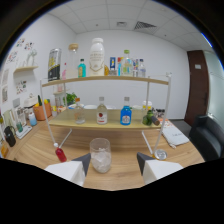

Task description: Make me a cup of Vodka Sunrise.

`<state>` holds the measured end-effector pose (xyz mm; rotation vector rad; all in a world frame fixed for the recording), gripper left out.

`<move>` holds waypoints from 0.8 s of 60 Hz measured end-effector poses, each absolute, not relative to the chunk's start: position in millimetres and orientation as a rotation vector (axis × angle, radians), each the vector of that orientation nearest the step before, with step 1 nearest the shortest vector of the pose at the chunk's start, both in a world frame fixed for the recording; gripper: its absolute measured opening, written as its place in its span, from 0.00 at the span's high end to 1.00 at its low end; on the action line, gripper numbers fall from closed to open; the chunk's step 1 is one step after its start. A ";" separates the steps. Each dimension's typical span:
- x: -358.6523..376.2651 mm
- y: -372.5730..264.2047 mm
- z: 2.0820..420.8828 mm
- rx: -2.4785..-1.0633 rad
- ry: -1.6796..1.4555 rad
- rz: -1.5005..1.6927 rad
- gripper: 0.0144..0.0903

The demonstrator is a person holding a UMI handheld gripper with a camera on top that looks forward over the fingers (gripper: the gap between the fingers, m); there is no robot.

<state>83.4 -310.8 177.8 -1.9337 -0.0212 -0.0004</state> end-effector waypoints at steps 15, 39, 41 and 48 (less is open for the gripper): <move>25.8 -311.6 156.9 -1.964 -0.047 0.056 0.05; -38.3 -197.8 215.5 -1.847 -0.040 0.085 0.05; -40.7 -186.6 215.3 -1.847 -0.035 0.077 0.05; -46.7 -149.4 208.4 -1.853 -0.014 0.058 0.13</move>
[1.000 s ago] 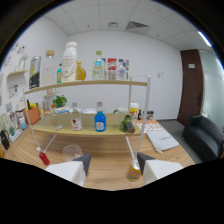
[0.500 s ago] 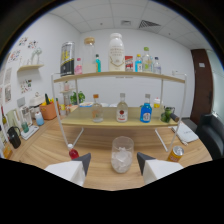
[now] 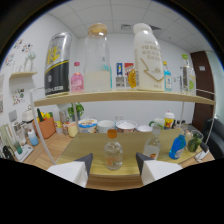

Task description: Make me a cup of Vodka Sunrise.

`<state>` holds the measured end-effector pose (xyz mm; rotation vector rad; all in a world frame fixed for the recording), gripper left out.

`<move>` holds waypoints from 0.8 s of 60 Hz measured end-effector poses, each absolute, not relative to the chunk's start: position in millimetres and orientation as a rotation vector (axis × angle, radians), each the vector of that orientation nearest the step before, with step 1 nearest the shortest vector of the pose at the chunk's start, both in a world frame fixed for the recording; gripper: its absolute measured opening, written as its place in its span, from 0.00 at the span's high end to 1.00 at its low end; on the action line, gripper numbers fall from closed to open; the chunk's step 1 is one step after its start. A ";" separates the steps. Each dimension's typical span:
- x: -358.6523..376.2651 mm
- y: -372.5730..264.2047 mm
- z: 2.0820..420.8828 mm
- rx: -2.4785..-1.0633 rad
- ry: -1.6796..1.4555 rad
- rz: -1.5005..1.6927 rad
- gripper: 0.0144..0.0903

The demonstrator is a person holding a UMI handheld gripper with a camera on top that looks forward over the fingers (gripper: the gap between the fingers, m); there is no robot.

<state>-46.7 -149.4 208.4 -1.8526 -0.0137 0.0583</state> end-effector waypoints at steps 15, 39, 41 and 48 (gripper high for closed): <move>-43.5 -106.2 186.7 -1.895 0.009 -0.011 0.60; -50.9 -120.6 222.3 -1.844 -0.080 -0.018 0.72; -52.6 -124.8 233.5 -1.829 -0.072 0.004 0.72; -54.8 -144.7 251.4 -1.819 -0.038 0.075 0.72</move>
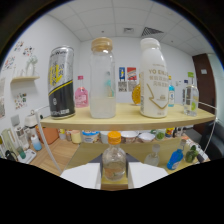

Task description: Make me a cup of Vodka Sunrise.

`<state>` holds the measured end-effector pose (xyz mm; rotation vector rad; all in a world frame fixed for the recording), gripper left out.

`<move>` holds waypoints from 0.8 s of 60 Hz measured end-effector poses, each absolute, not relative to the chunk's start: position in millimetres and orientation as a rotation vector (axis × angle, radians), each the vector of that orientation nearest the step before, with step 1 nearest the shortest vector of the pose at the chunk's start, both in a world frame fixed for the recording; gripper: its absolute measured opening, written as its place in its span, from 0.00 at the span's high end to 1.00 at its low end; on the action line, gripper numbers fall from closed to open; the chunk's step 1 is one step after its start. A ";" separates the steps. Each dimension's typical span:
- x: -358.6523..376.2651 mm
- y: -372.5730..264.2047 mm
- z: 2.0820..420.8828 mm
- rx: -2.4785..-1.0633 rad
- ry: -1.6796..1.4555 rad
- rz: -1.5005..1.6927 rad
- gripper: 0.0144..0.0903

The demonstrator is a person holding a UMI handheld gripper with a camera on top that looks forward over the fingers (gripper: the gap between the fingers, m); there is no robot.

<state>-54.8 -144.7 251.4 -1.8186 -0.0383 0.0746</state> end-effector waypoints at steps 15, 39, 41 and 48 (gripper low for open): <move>-42.0 -189.4 225.6 -1.837 -0.008 0.069 0.73; -40.4 -210.0 93.2 -1.988 0.042 0.069 0.73; -40.5 -209.0 83.4 -1.999 0.046 0.065 0.73; -45.6 -204.2 56.1 -2.031 0.034 0.064 0.73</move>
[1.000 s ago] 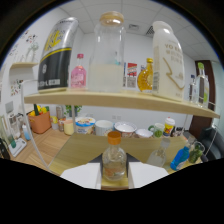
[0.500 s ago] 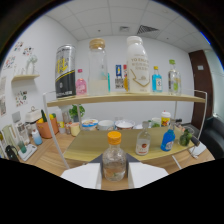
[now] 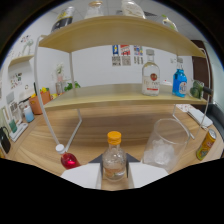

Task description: Make me a cup of Vodka Sunrise.

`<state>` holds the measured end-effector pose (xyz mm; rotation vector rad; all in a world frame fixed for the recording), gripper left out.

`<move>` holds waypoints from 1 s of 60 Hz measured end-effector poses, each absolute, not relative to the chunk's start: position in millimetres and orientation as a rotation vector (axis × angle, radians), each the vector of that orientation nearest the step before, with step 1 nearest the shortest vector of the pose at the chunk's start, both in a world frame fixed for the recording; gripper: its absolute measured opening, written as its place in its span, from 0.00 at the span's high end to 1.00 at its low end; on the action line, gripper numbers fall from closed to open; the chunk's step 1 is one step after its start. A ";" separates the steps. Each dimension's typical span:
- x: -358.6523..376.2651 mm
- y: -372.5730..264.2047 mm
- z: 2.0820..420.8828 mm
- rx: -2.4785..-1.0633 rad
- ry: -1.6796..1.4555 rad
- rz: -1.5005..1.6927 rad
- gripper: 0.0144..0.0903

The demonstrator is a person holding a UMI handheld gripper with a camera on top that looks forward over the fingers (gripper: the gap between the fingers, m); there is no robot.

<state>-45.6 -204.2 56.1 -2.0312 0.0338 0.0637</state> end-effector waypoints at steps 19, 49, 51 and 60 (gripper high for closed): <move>-60.9 -191.8 28.8 -2.084 -0.033 0.038 0.73; -57.0 -207.4 24.2 -2.132 -0.066 0.049 0.50; -56.2 -212.0 27.4 -2.133 -0.074 0.045 0.35; -62.8 -235.7 71.3 -2.073 -0.107 0.094 0.06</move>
